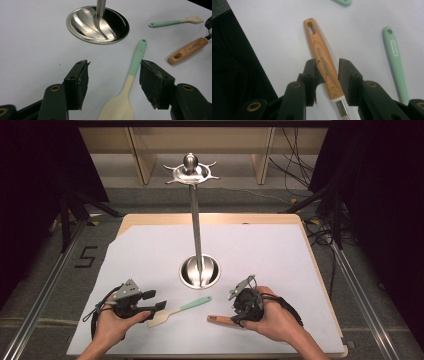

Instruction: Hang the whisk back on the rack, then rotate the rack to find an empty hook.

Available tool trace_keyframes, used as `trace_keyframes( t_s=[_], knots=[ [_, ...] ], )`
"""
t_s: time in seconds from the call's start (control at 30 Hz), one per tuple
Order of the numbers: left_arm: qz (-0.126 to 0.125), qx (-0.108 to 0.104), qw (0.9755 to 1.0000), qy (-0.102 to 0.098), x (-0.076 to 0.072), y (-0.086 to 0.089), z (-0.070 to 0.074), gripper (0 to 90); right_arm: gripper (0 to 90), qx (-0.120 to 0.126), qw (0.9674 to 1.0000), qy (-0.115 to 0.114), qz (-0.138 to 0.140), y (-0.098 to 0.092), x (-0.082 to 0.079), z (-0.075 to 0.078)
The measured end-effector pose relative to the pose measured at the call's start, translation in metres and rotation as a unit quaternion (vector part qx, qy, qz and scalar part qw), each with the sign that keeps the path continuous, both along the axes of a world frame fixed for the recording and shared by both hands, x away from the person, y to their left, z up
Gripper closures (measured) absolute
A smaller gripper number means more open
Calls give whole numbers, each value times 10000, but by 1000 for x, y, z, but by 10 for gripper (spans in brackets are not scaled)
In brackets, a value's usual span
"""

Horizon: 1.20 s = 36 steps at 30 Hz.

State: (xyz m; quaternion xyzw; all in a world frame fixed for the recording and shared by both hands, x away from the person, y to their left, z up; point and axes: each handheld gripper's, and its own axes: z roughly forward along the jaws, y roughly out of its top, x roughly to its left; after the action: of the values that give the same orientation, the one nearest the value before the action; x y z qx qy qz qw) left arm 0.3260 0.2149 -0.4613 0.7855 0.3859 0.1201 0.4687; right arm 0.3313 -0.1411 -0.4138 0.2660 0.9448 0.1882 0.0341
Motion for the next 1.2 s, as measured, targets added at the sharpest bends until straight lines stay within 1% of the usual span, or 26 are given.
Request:
trace_keyframes(
  t_s=[0.03, 0.07, 0.1, 0.2, 0.23, 0.27, 0.3, 0.4, 0.43, 0.47, 0.5, 0.53, 0.57, 0.6, 0.63, 0.67, 0.7, 0.73, 0.77, 0.8, 0.83, 1.0, 1.03, 1.07, 1.1, 1.2],
  knots=[
    [-5, 21, 10000, 10, -1, 0, 1, 392, 673, -49, 9999, -113, 119, -1, 2, 0],
    [6, 1, 10000, -9, -1, 0, 2, 389, 669, -76, 10000, 7, -13, -1, 1, 0],
    [27, -7, 10000, -16, -1, 1, 2, 387, 666, -99, 9999, 10, -83, -1, 1, 1],
    [54, -33, 10000, 12, -1, 1, 2, 387, 660, -120, 9999, 61, -14, -1, 4, 0],
    [50, -34, 10000, 12, -1, 1, 2, 388, 654, -212, 9998, 47, -1, -1, 5, 1],
    [50, -34, 10000, 12, -1, 1, 2, 388, 652, -141, 9999, 48, 13, 0, 6, 1],
    [21, -17, 10000, -1, 0, 0, 3, 388, 650, -147, 9999, -8, 46, -1, 6, 2],
    [29, -51, 10000, -18, 0, 0, 3, 387, 641, -148, 9999, 23, -50, -2, 4, 4],
    [31, -11, 10000, -14, 0, 1, 3, 387, 633, -103, 9999, -5, 24, -2, 5, 3],
    [31, -11, 10000, -14, 0, 1, 3, 386, 633, -103, 9999, -5, 24, -2, 5, 3],
    [51, -66, 10000, -31, -1, 1, 3, 386, 624, -196, 9998, 60, -15, -2, 4, 2],
    [51, -66, 10000, -31, -1, 1, 3, 386, 619, -178, 9997, 139, -40, -1, 4, 1],
    [52, -68, 10000, -34, -1, 1, 3, 386, 619, -178, 9997, 139, -40, -1, 4, 1],
    [49, -6, 10000, -19, -1, 2, 4, 385, 613, -175, 9997, 171, 41, -1, 5, 0],
    [79, -14, 10000, -7, -1, 3, 4, 384, 607, -254, 9994, 237, 75, 0, 5, -2],
    [79, -14, 10000, -7, -1, 3, 4, 384, 607, -254, 9994, 237, 75, 0, 5, -2],
    [87, -6, 10000, -28, -1, 3, 4, 384, 592, -346, 9989, 278, 150, 1, 7, -4],
    [87, -6, 10000, -28, -1, 3, 4, 384, 592, -346, 9989, 278, 150, 1, 7, -4],
    [83, 43, 10000, -8, 0, 2, 4, 384, 585, -425, 9982, 330, 267, 1, 8, -6],
    [83, 43, 10000, -8, 0, 2, 4, 384, 585, -425, 9982, 330, 267, 1, 8, -6],
    [51, 10, 10000, -5, 1, 1, 4, 383, 576, -478, 9974, 393, 355, 1, 10, -8],
    [21, -50, 10000, -13, 1, 0, 4, 382, 575, -641, 9962, 451, 370, 4, 14, -11],
    [8, 30, 10000, -21, 2, 1, 4, 382, 576, -661, 9958, 459, 438, 6, 16, -12],
    [11, 43, 10000, -18, 2, 1, 4, 381, 576, -705, 9955, 459, 447, 7, 16, -12],
    [10, -31, 10000, -5, 1, 1, 4, 381, 577, -806, 9940, 541, 495, 9, 17, -15],
    [22, -35, 10000, -34, 0, 1, 4, 381, 577, -862, 9933, 562, 531, 10, 17, -17]
  ],
)
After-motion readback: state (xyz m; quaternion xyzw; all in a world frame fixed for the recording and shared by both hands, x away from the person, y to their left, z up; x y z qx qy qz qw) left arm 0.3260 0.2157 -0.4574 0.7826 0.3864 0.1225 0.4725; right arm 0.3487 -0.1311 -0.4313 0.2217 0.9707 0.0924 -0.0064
